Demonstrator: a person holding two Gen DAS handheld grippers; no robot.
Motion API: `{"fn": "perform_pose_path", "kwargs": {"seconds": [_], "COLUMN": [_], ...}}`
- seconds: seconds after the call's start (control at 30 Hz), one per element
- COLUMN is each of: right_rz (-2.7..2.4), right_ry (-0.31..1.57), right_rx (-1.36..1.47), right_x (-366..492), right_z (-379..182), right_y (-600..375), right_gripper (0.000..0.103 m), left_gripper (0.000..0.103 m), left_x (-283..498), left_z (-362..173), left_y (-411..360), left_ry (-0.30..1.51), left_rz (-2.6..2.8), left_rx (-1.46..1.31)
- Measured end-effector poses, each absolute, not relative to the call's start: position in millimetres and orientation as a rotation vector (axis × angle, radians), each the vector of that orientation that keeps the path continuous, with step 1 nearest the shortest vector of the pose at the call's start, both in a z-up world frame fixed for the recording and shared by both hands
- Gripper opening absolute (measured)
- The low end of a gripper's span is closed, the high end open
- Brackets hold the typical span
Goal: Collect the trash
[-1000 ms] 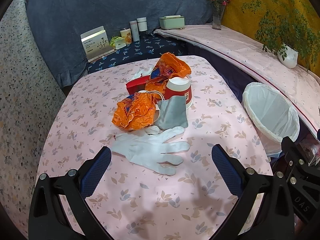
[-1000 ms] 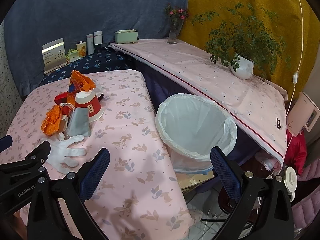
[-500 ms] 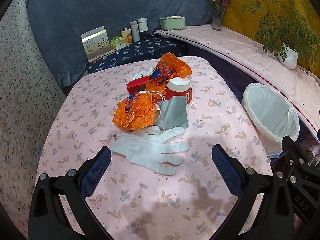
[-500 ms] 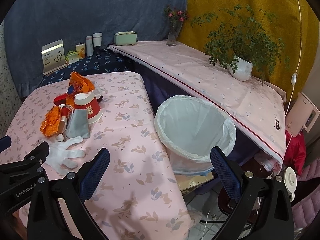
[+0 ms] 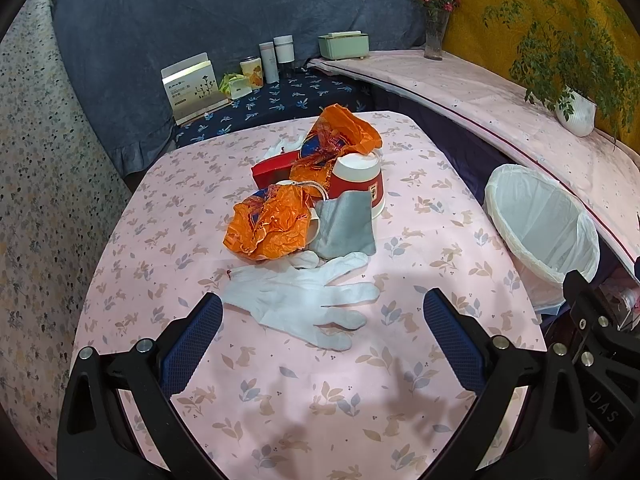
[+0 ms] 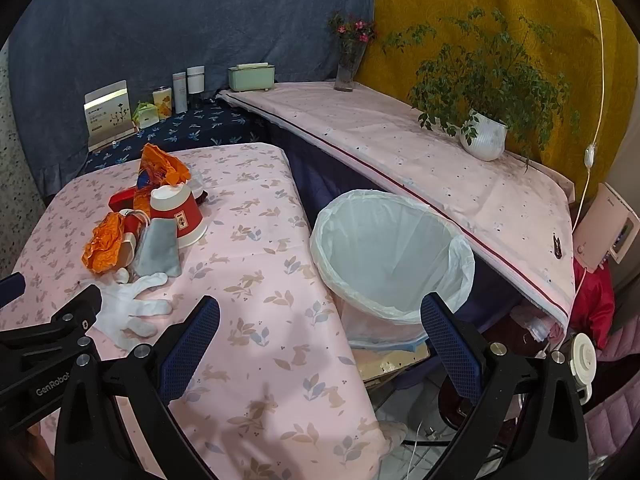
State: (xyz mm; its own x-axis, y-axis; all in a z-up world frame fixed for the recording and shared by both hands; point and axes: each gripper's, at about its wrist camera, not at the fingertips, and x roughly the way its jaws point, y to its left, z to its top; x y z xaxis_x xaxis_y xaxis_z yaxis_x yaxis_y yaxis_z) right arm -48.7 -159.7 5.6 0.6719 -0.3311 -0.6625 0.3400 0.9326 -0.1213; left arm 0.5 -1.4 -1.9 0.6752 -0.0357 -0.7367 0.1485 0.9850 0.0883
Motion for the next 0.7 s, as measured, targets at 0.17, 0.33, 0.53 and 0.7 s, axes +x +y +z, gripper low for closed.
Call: {"fn": "perform_pose_path", "kwargs": {"seconds": [0.17, 0.33, 0.53, 0.7], "right_rz": [-0.377, -0.377, -0.375, -0.374], "right_ry": [0.743, 0.743, 0.743, 0.743], "right_rx": [0.013, 0.014, 0.016, 0.017], "right_x": [-49.0, -48.9, -48.9, -49.2], "right_z": [5.6, 5.7, 5.7, 4.9], "right_y": [-160.6, -160.9, -160.8, -160.4], "right_gripper": [0.096, 0.096, 0.096, 0.096], "left_gripper": [0.096, 0.096, 0.096, 0.096], "left_x": [0.9, -0.9, -4.7, 0.4], "left_z": [-2.1, -1.4, -0.2, -1.9], "left_y": [-1.5, -0.1, 2.9, -1.9], "left_ry": [0.824, 0.824, 0.822, 0.820], "left_rz": [-0.104, -0.103, -0.104, -0.103], "left_rx": [0.144, 0.143, 0.144, 0.145]}}
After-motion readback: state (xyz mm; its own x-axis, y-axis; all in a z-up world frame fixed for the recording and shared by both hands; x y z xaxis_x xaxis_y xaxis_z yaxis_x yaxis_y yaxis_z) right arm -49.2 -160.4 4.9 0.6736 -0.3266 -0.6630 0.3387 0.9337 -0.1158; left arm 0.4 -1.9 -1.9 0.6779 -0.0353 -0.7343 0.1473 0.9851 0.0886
